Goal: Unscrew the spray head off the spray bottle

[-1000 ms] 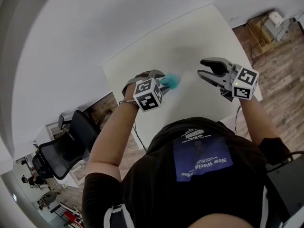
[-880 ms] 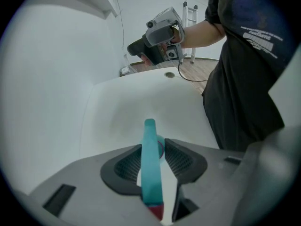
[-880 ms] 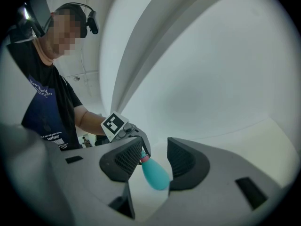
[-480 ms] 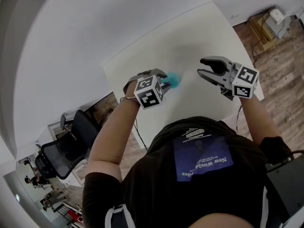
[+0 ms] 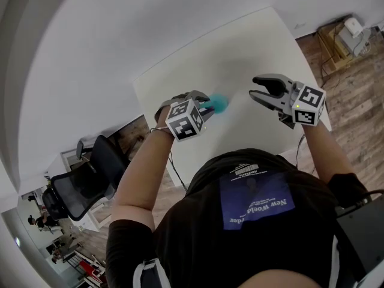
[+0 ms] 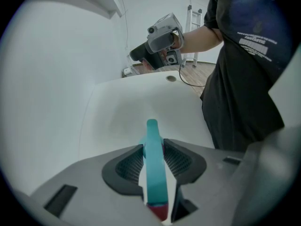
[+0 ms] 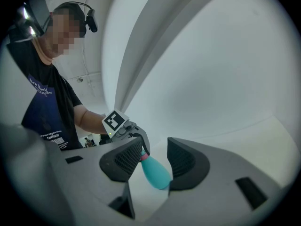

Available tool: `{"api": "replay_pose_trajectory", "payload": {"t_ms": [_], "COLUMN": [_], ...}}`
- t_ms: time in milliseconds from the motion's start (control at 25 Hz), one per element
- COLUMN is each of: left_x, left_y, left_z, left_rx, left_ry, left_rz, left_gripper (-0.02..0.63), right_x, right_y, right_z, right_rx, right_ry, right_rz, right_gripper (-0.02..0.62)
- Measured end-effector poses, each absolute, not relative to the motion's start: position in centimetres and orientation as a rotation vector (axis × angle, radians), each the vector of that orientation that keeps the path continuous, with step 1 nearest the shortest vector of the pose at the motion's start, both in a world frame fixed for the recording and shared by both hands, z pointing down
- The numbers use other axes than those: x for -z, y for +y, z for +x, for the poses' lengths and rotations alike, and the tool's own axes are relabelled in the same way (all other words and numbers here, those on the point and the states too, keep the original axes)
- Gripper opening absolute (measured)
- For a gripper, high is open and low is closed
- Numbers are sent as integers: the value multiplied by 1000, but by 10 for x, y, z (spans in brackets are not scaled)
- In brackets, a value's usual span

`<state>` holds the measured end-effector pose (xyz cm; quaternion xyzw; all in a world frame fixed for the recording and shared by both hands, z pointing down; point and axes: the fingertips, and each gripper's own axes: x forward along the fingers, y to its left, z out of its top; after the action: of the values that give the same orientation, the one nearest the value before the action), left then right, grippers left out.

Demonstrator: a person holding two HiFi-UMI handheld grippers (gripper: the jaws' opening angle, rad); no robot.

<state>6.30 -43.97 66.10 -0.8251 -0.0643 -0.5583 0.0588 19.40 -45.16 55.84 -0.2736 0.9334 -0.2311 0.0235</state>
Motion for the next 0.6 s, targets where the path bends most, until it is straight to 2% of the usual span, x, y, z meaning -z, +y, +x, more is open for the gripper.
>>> {"api": "replay_pose_trajectory", "payload": {"t_ms": [240,600], "left_x": [-626,-526], "left_y": [-438,-431], "left_z": [66,91], "left_rx": [1587,1136], "left_ry": [-82,245], "left_rz": [-2608,-2878], "left_gripper": [143,143], "right_x": [-547,-511], "right_y": [-448,-443], "right_z": [193,221], "right_rx": [695,580], "right_ry": [2916,2964], "right_rz": [-804,-685], "right_gripper": [140,141]}}
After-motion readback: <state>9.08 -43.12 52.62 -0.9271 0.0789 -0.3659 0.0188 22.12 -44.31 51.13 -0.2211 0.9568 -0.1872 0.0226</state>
